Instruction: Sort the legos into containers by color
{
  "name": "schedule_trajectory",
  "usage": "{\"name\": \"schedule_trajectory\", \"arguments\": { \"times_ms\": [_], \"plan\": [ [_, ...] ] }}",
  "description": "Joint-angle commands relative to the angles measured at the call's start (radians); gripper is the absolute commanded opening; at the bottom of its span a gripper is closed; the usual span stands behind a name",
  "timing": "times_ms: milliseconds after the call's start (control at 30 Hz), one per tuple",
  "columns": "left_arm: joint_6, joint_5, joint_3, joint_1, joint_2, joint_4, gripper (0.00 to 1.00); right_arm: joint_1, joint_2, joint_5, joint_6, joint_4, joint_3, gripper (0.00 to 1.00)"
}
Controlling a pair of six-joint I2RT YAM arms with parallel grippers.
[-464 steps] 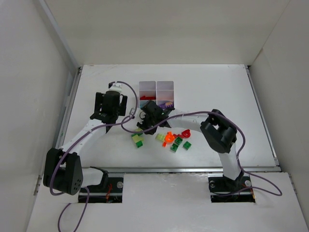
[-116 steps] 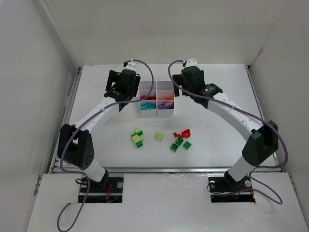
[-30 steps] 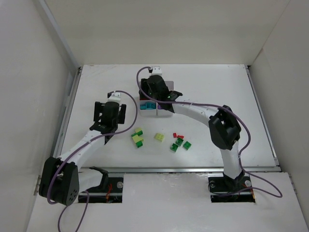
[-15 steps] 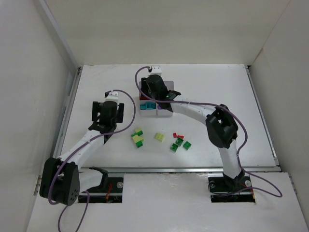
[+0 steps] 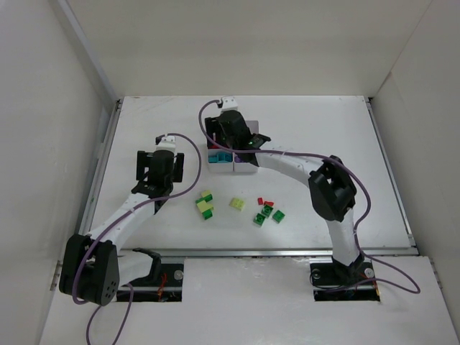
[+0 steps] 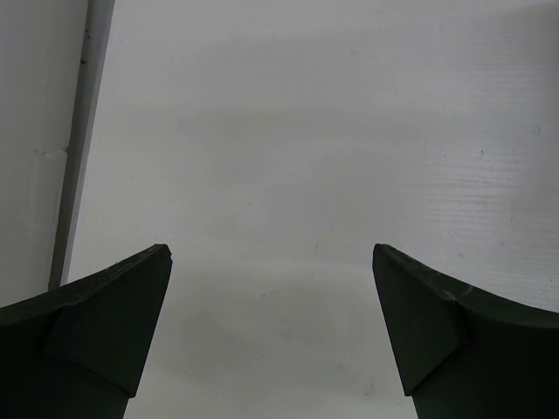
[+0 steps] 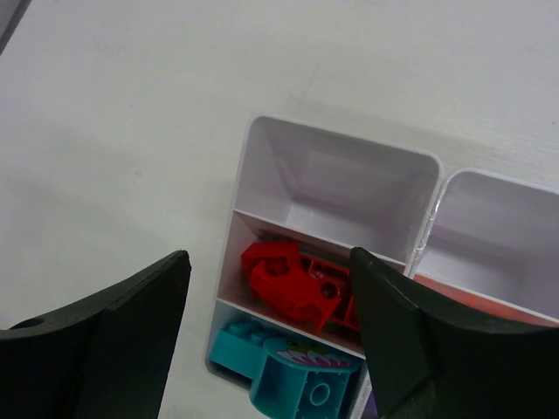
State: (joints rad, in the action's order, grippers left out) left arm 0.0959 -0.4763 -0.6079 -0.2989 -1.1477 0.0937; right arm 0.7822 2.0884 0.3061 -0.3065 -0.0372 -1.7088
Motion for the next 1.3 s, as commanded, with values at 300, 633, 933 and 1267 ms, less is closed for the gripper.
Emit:
{"name": "schedule_trajectory", "arguments": {
  "times_ms": [300, 633, 933, 1267],
  "plan": [
    [0.001, -0.016, -0.009, 0.004, 0.005, 0.038, 1.0, -0.001, -0.448, -0.102, 0.339, -0.211, 0.245, 0.81],
    [0.01, 0.004, 0.0, 0.004, 0.014, 0.057, 1.0, -0.001, -0.516, -0.257, 0.231, -0.543, 0.529, 0.71],
    [0.01, 0.004, 0.028, 0.004, 0.043, 0.057, 1.0, -0.037, -0.37, -0.289, 0.147, -0.515, 0.531, 0.55],
    [0.01, -0.005, 0.037, 0.004, 0.062, 0.057, 1.0, -0.069, -0.337, -0.328, 0.145, -0.484, 0.554, 0.49]
  ]
}}
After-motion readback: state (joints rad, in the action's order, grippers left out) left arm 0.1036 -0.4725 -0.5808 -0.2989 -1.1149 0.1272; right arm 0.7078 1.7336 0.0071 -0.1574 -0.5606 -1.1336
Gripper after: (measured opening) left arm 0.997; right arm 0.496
